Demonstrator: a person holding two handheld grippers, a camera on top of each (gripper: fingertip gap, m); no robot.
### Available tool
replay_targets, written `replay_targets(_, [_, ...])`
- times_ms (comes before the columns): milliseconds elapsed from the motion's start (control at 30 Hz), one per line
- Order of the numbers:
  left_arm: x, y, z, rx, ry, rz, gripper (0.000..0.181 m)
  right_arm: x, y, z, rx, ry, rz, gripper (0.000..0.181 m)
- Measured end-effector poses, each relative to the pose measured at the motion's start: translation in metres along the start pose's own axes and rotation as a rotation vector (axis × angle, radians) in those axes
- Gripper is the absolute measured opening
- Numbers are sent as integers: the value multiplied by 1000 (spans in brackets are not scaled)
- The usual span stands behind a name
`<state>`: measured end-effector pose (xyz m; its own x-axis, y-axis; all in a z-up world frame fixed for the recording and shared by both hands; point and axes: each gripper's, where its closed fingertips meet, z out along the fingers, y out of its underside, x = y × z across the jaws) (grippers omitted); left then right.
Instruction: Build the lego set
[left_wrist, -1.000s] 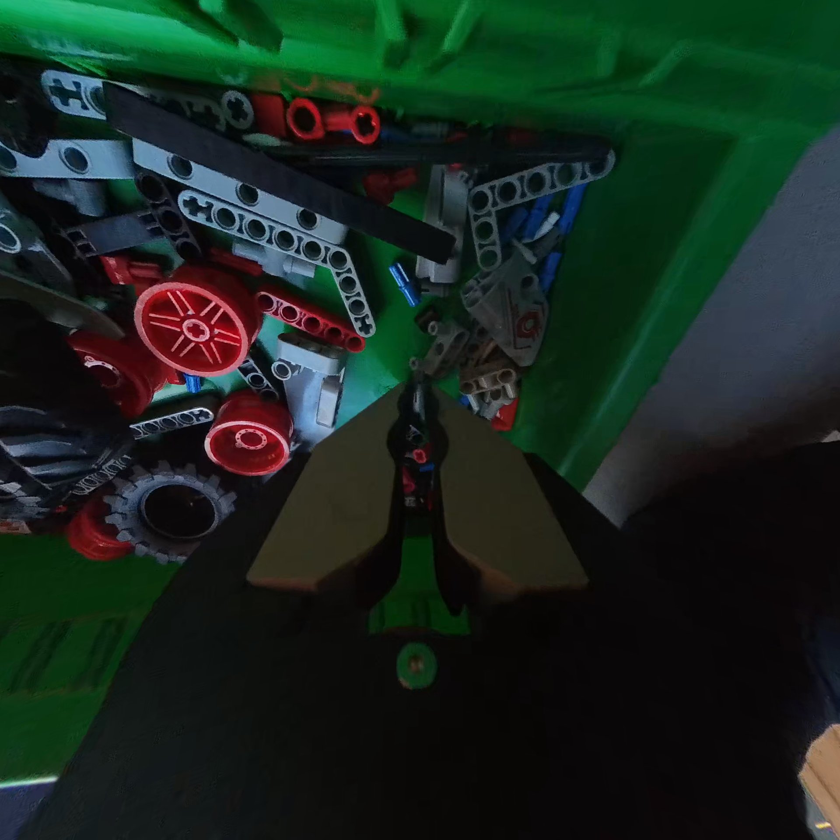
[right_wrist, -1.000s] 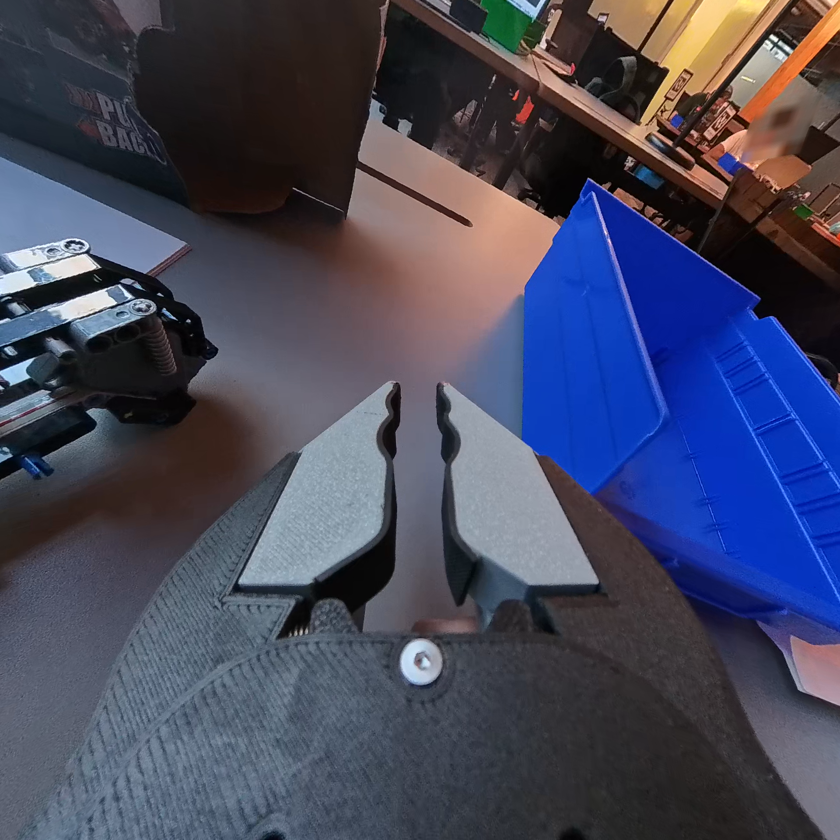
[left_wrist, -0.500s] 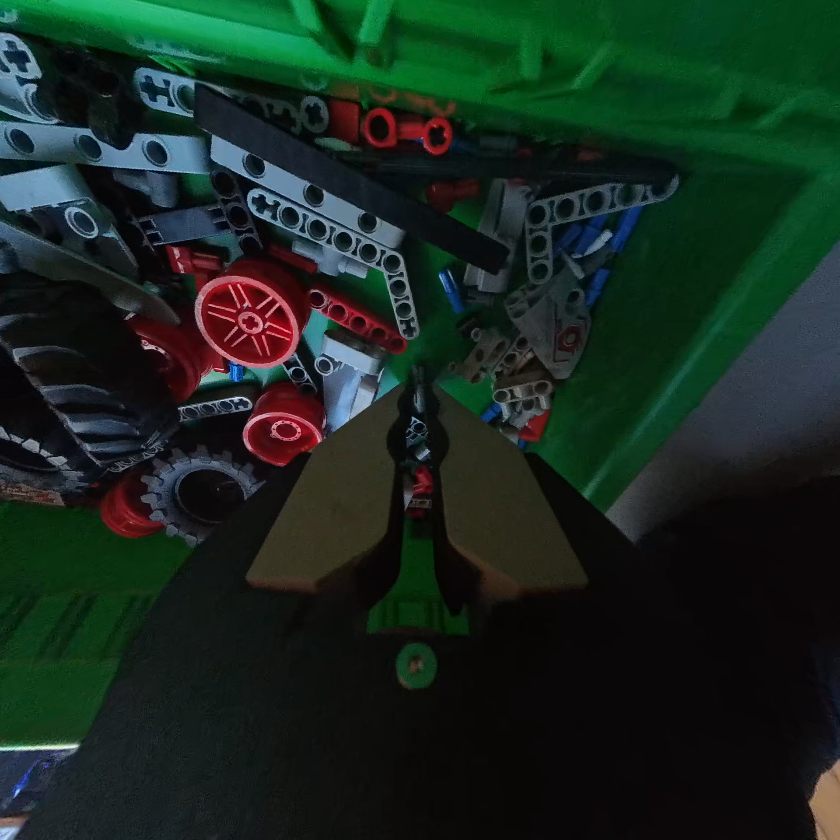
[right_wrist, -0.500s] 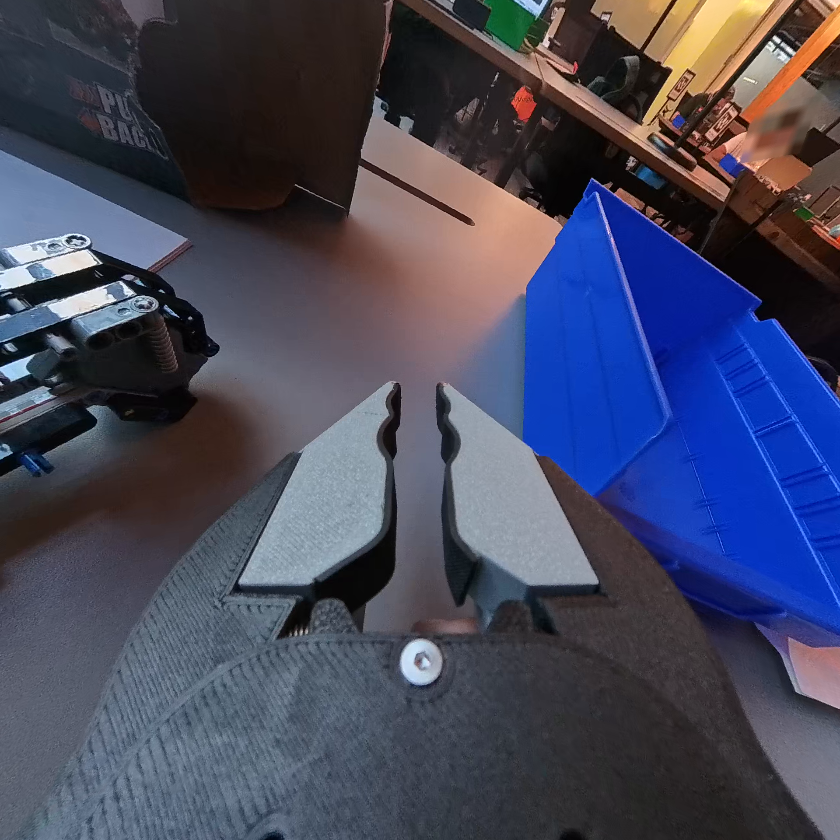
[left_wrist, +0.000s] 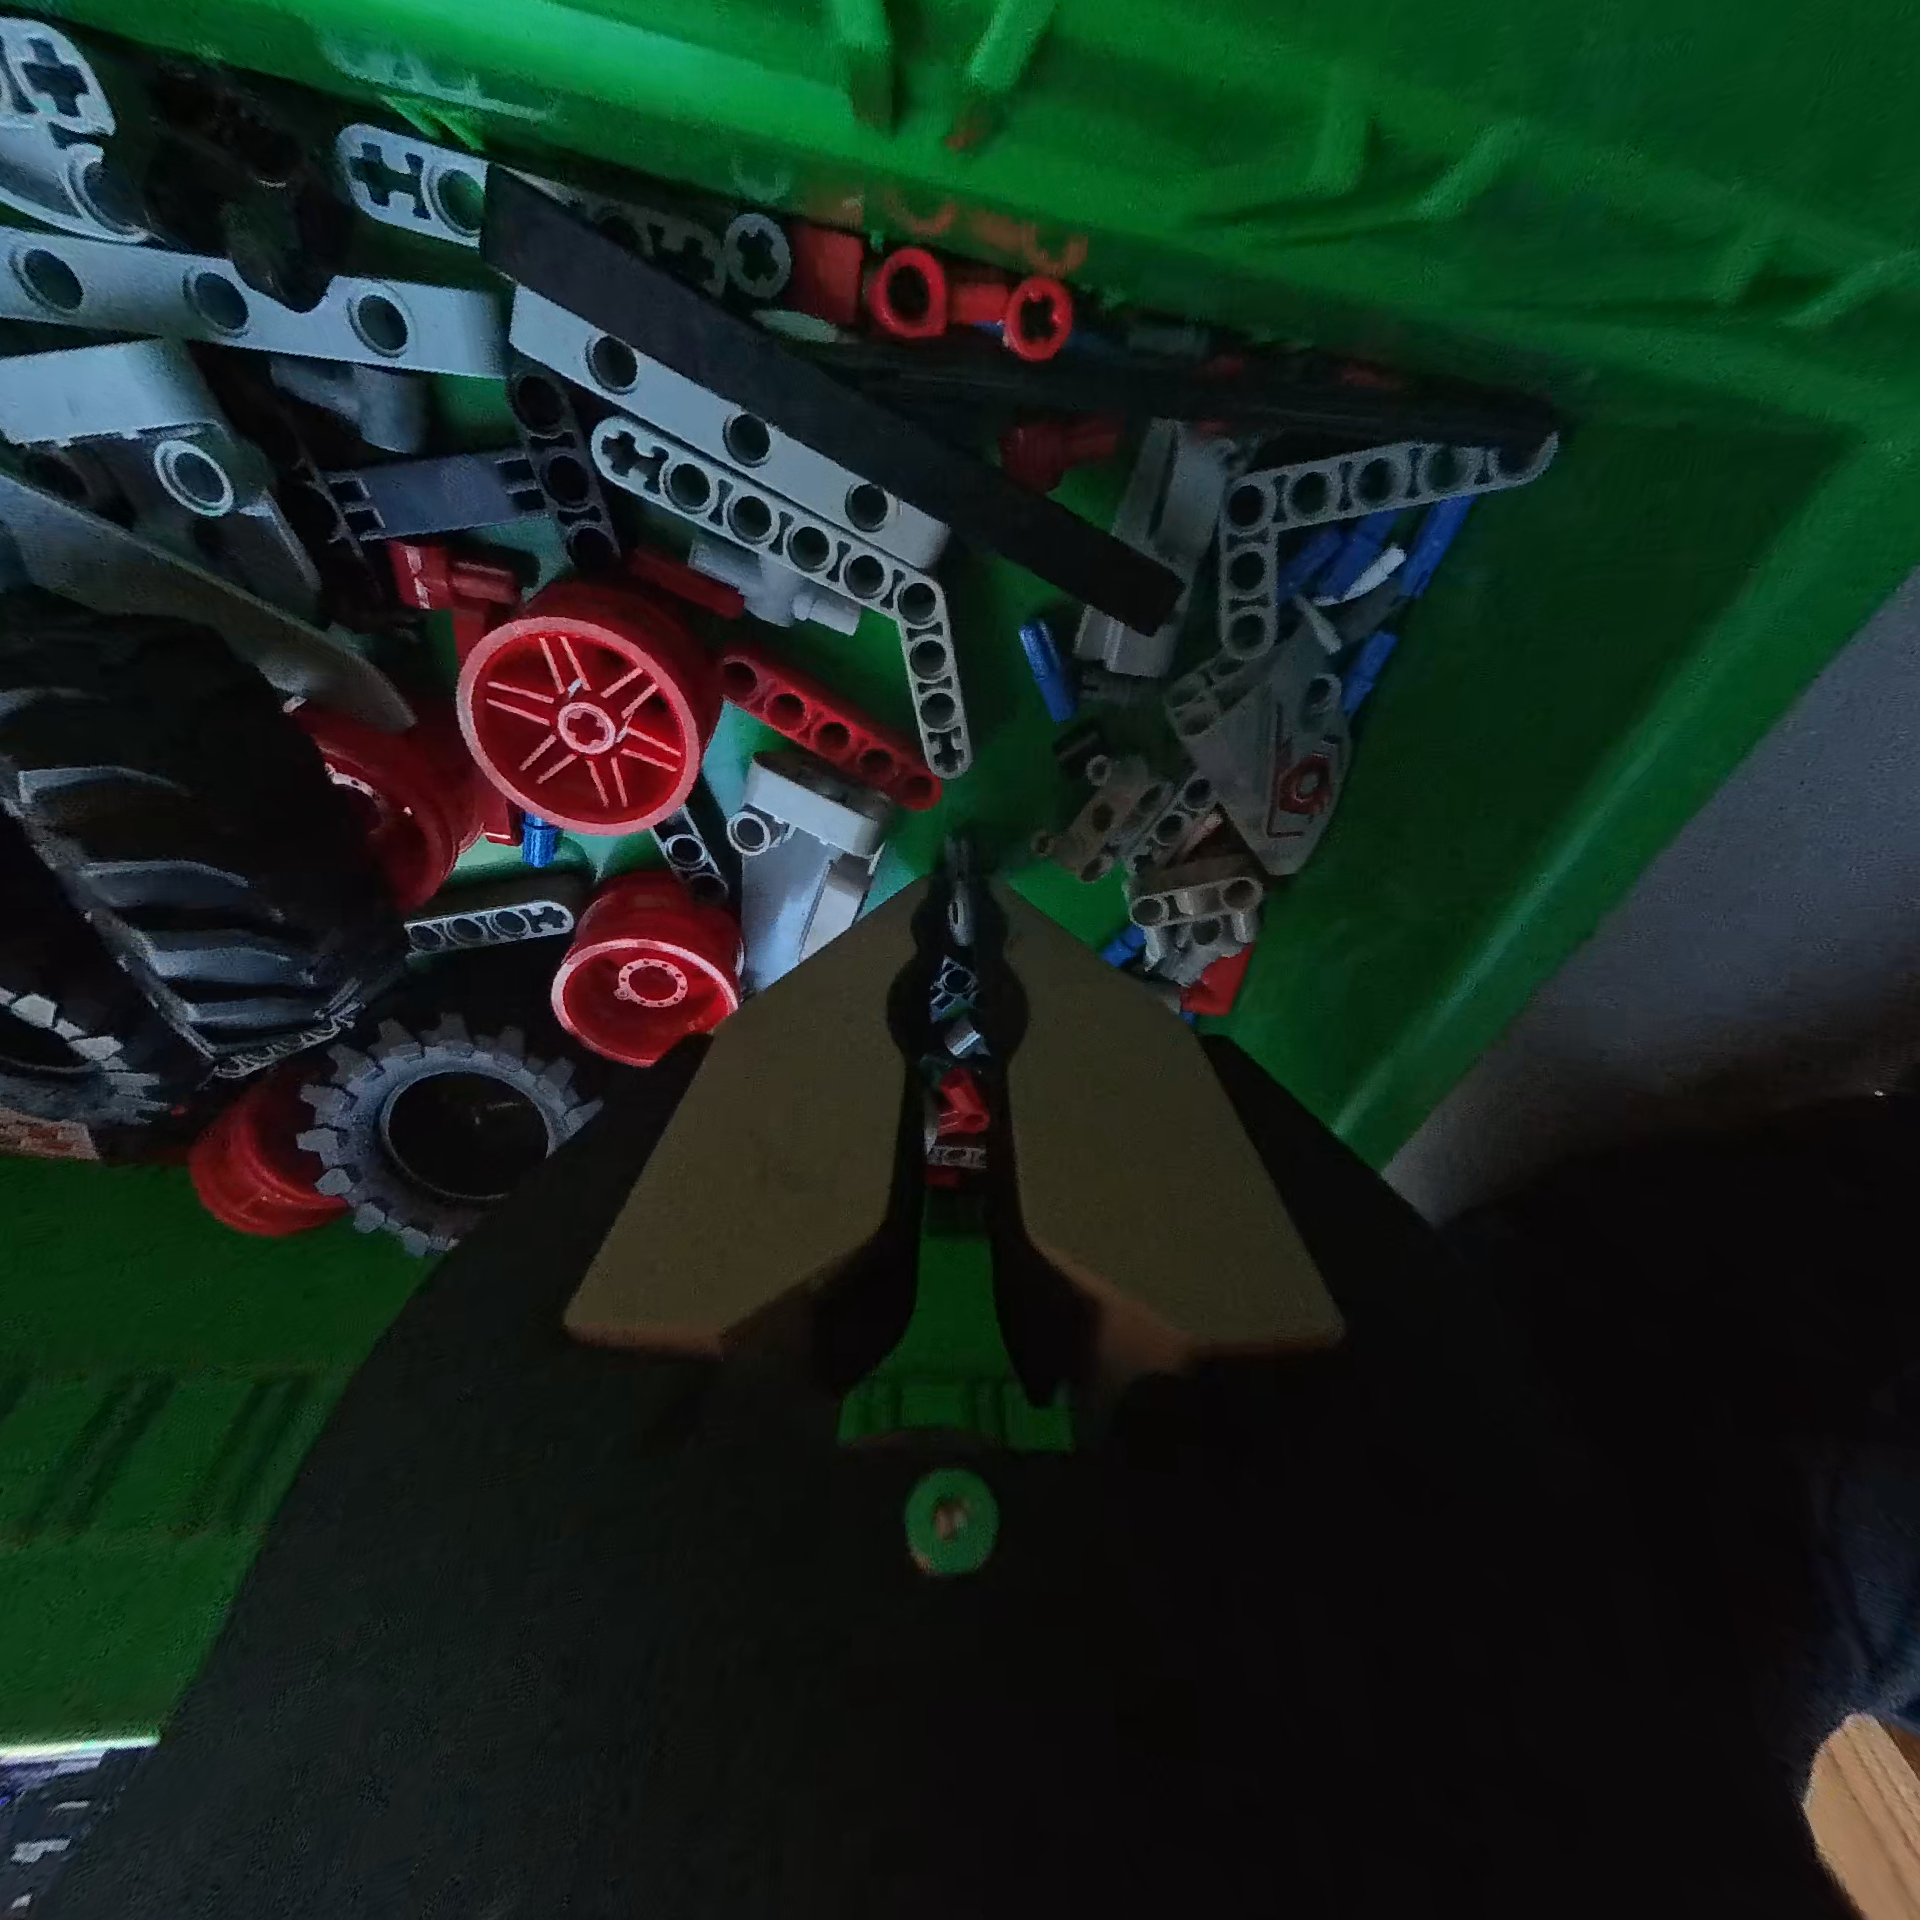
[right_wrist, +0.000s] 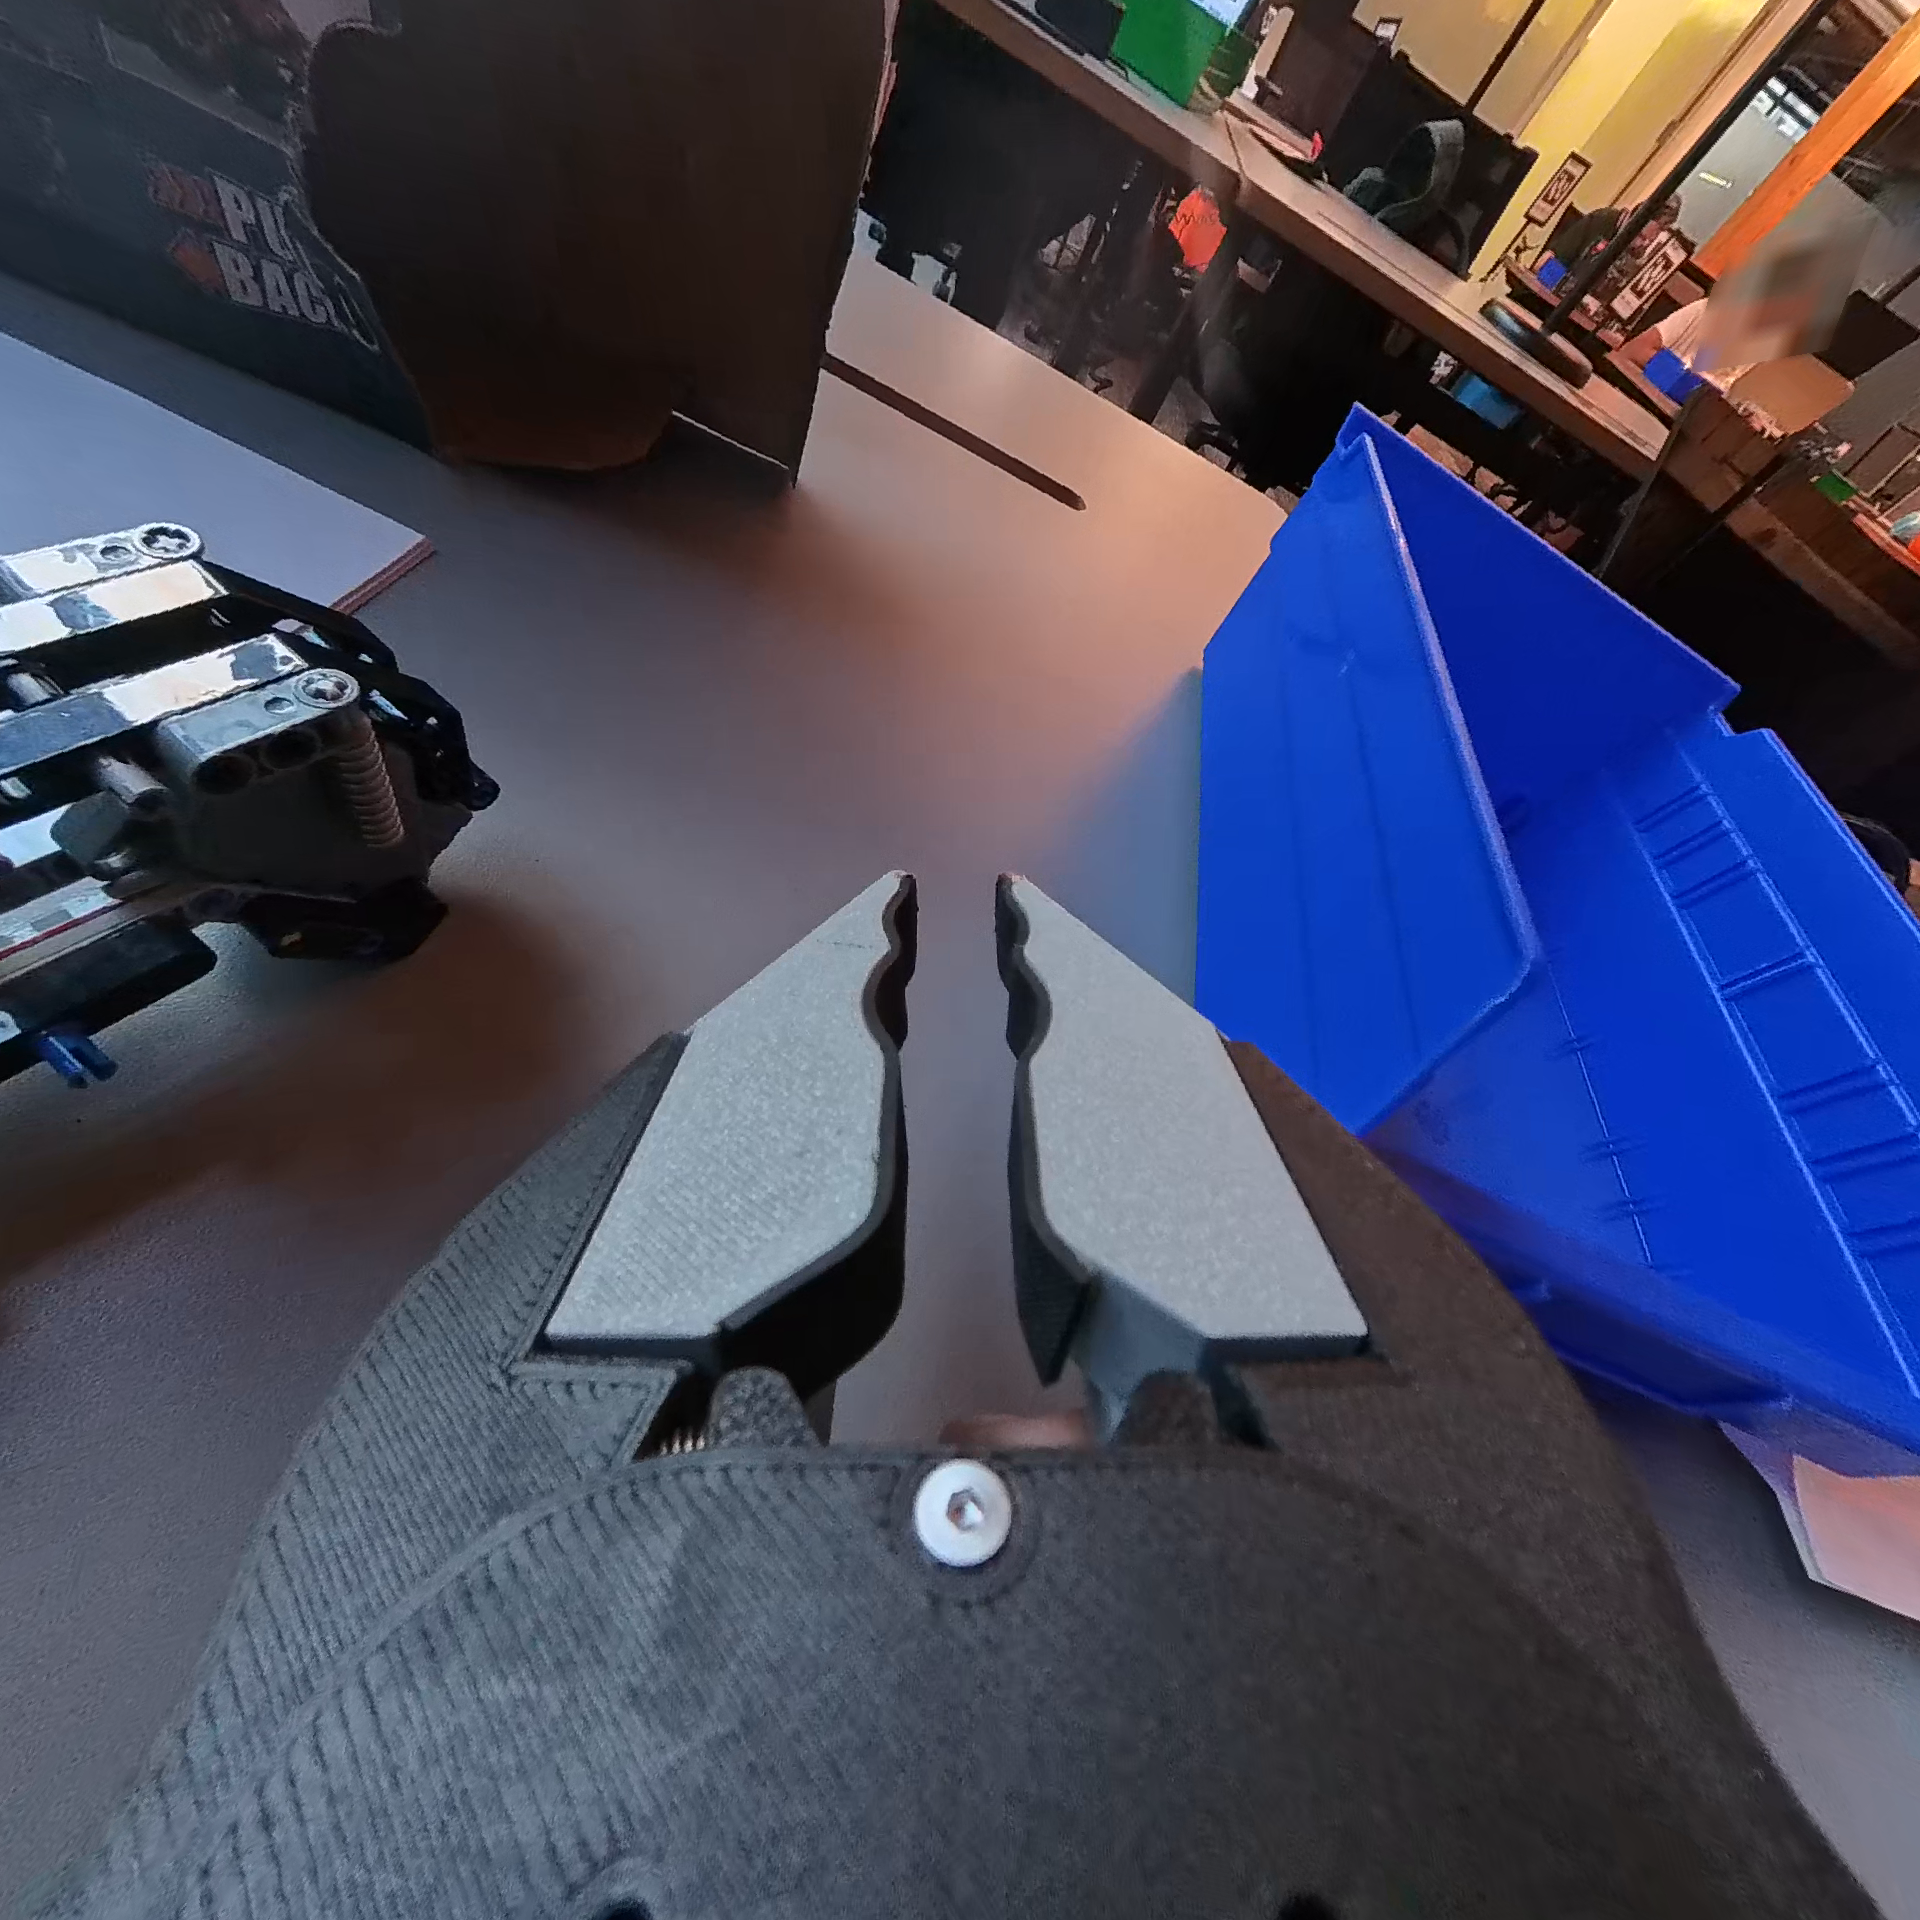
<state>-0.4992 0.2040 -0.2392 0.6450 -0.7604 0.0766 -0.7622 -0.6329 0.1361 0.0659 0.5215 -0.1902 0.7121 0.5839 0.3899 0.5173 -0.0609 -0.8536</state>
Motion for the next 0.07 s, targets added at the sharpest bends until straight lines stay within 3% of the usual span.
replay_targets(33, [0,0,0,0,2,-1,2,0,0,0,-1,0,-1,12])
replay_targets(67, [0,0,0,-2,2,-1,2,0,0,0,-2,0,-3,12])
